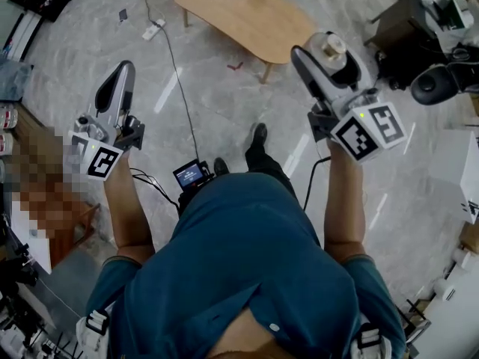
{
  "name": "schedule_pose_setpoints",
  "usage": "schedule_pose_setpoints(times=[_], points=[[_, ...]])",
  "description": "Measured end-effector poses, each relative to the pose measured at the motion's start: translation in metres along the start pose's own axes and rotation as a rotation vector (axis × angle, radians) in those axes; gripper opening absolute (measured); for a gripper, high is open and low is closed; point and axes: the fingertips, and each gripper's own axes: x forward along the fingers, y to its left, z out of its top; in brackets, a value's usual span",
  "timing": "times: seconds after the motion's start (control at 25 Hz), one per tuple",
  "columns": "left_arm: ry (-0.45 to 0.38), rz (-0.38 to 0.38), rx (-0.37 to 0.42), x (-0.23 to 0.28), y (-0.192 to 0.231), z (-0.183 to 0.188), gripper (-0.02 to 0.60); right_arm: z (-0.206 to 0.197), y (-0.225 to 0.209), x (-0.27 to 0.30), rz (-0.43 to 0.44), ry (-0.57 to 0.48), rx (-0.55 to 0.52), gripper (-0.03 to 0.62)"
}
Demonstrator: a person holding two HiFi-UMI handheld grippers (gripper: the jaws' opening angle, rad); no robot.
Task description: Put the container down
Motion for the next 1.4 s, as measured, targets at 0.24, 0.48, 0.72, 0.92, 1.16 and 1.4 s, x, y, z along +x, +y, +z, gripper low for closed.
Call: schedule_pose_setpoints(times=[0.24, 0.48, 0.72, 0.92, 1.16, 1.4], points=[[0.003, 0.076, 0.041, 0.048, 0.016, 0.005, -0.005, 0.006, -0.055, 0.044, 0.085, -0.008, 0.028, 0.345], [0.014, 0.124, 0.068, 0.109, 0.02, 0.008, -0.005, 0.02, -0.119, 0.08, 0.146, -0.003, 0.051, 0.345], [0.021, 0.187, 0.083, 0.139, 0.031, 0.007, -0.005, 0.02, -0.16, 0.108, 0.193, 0.003, 0.068, 0.345], [0.034, 0.208, 0.097, 0.161, 0.038, 0.011, -0.005, 0.025, -0.182, 0.125, 0.21, -0.001, 0.08, 0.345], [0.026, 0.2, 0.082, 0.18, 0.073, 0.006, -0.005, 0.017, -0.199, 0.165, 0.19, 0.028, 0.089, 0.345], [-0.002, 0.149, 0.026, 0.21, 0.129, -0.011, -0.005, 0.014, -0.21, 0.203, 0.138, 0.061, 0.057, 0.345]])
